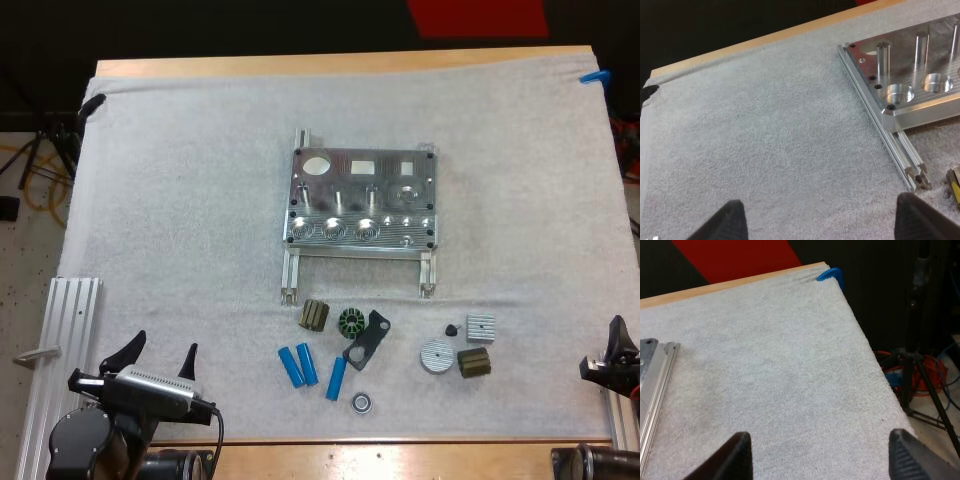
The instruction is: Load cells from left to right
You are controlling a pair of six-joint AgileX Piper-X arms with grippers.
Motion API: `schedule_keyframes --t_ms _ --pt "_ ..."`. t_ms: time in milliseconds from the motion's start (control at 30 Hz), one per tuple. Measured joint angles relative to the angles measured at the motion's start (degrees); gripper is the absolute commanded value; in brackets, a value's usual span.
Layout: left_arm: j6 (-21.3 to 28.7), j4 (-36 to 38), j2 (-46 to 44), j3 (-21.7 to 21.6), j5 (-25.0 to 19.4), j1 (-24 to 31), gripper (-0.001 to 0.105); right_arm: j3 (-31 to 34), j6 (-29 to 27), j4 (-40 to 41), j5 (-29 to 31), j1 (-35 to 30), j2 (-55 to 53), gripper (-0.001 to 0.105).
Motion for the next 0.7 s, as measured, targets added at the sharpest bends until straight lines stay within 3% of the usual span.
schedule_keyframes --t_ms 333,700 --pt "-1.3 0.0 0.0 -0.4 0.3 -0.4 0.061 -0.6 0.0 1.1 -2.9 0.5 0.0 0.058" --pt "-1.6 0.0 3.2 -9.8 2.3 -6.9 0.061 -11.8 -6.4 6.0 -3.2 11.0 7.2 0.058"
